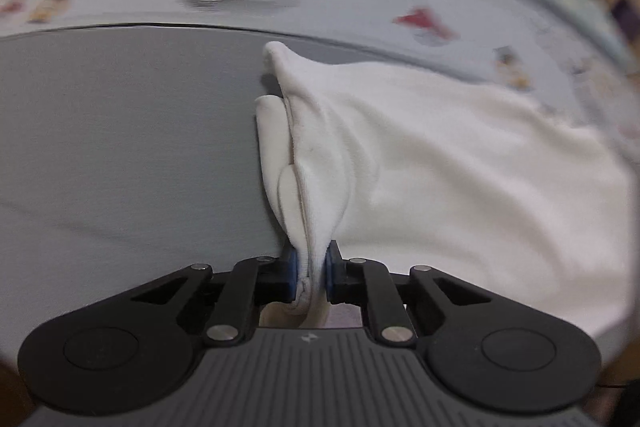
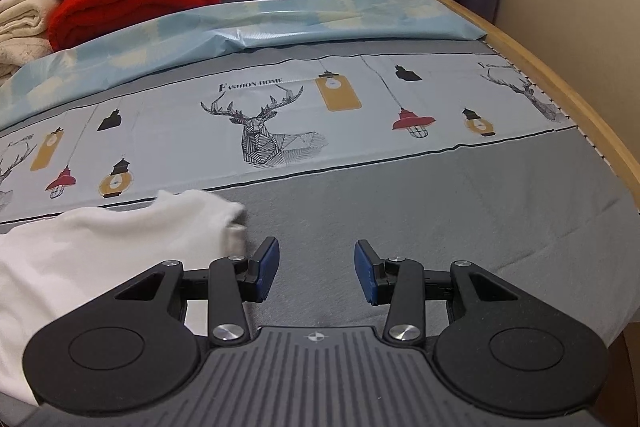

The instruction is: Fold small clothes

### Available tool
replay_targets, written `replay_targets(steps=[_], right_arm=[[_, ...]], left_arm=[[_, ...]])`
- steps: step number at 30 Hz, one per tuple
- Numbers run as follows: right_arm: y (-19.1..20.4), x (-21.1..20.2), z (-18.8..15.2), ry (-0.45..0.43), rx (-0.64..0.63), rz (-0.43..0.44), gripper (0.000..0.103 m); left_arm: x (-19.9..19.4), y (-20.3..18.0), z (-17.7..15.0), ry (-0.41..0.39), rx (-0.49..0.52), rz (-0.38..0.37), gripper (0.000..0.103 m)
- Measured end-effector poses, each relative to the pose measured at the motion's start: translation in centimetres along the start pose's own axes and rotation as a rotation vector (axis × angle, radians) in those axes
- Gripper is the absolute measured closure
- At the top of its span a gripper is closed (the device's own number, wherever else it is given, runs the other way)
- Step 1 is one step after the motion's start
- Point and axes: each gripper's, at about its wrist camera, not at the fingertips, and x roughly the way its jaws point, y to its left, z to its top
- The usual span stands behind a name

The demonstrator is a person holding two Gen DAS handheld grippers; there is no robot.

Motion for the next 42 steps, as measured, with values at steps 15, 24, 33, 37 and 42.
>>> replay_targets(steps=[15,24,33,37,42], right_arm=[[-0.3,0.3,0.4,-0.005,0.032,0.043,0.06],[0.4,0.1,0.4,-0.034,-0.056,0.033,0.06],[0.0,-0.4,-0.8,-0.008,-0.044,0.031,0.06],[0.1,-0.3,-0.9,-0.003,-0.022,0.064,0.06],[1.3,0.3,-0.8,0.024,0.01,0.16,0.059]], left_arm=[[-6.0,-1.6,2.4,-0.101,-0.034,-0.157,0.091],[-7.5,-15.6,3.6,-0.062,0.075,-0.477,0.091],[-5.4,-26.4,3.3,0.01,0.028,-0.647,0.084],[-6.6,-25.1,3.8,-0.031,0.047,-0.706,0.078],[-6.8,-19.1,4.5,-0.051,-0.001,-0.62,0.078]])
